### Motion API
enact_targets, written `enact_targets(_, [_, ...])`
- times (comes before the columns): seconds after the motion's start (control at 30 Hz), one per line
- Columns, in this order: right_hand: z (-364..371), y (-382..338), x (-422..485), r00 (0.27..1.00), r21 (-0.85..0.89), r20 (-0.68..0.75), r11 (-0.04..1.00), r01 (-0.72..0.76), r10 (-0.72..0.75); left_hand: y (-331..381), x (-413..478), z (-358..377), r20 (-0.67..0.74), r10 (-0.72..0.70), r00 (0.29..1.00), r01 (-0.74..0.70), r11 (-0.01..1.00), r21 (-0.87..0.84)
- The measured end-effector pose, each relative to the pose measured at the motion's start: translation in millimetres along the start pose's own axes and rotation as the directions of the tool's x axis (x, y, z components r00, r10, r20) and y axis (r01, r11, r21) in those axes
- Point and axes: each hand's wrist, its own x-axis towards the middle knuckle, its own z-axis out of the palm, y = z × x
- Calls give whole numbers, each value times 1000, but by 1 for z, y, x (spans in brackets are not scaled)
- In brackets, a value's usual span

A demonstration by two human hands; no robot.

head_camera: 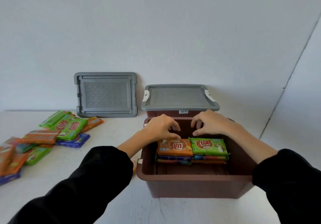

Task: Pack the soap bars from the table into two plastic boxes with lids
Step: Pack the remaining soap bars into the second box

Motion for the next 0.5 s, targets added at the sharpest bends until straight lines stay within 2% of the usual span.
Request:
enact_targets(0.1, [-22, -35, 18, 986, 53, -145, 994, 94, -85, -33, -22, -24, -209, -117, 971, 92, 987, -129])
enact_targets(0.2, [-27, -85, 42, 939, 43, -259, 968, 247, -228, -76, -59, -45, -302, -285, 910, 233, 952, -197])
enact_targets(0.27, [-22, -123, 58, 900, 36, -264, 929, 368, -346, -105, -95, -54, -354, -388, 851, 323, 918, -229])
enact_targets(0.37, [-3, -178, 79, 846, -24, -113, 852, 522, -521, -143, -155, -54, -388, -558, 733, 506, 829, -237])
enact_targets(0.43, [16, -206, 89, 806, -68, 127, 805, 589, -579, -167, -196, -46, -395, -696, 600, 641, 713, -283])
enact_targets(0.5, [38, -224, 95, 736, -108, 367, 760, 641, -569, -188, -234, -33, -375, -811, 449, 740, 572, -353])
